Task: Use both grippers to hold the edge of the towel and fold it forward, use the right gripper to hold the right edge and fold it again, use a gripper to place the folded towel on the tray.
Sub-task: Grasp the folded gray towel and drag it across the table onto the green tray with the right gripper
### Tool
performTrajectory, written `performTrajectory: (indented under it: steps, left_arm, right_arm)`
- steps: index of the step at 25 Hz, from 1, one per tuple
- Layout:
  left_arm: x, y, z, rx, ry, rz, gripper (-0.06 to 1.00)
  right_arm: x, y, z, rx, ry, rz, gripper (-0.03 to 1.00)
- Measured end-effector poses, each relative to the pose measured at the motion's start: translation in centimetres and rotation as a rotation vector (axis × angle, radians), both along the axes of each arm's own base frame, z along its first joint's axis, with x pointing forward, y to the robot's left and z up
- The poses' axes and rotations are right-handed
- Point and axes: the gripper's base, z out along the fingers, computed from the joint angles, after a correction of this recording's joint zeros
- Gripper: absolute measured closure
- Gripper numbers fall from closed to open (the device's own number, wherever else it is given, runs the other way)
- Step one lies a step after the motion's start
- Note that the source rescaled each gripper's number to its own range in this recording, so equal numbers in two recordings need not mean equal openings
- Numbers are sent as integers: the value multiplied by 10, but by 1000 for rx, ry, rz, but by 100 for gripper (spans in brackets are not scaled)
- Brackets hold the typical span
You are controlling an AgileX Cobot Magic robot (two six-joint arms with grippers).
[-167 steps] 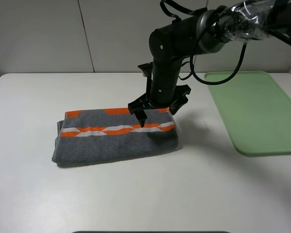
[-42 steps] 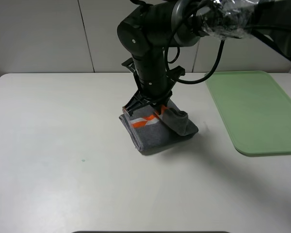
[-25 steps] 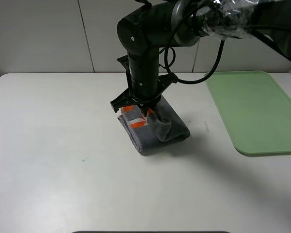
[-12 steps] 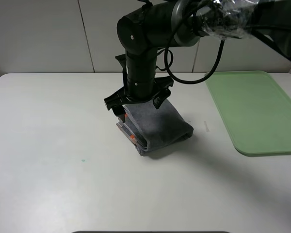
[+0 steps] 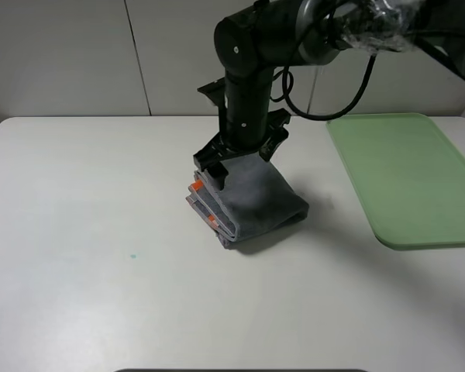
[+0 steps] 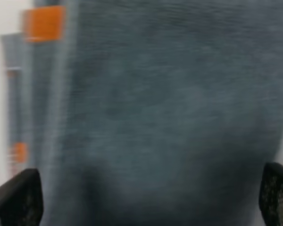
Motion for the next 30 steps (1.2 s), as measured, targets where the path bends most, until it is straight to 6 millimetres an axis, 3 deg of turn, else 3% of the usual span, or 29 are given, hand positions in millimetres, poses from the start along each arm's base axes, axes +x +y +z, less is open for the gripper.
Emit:
performTrajectory:
  steps: [7, 11, 30]
  left_arm:
    - [0, 0, 0, 0, 0, 0, -6]
    - [0, 0, 0, 0, 0, 0, -6]
    - [0, 0, 0, 0, 0, 0, -6]
  right_arm:
    - [31, -44, -2, 35, 37, -15, -3]
    - [41, -59, -15, 50, 68, -18, -3]
    - [53, -62, -67, 0, 86, 4, -3]
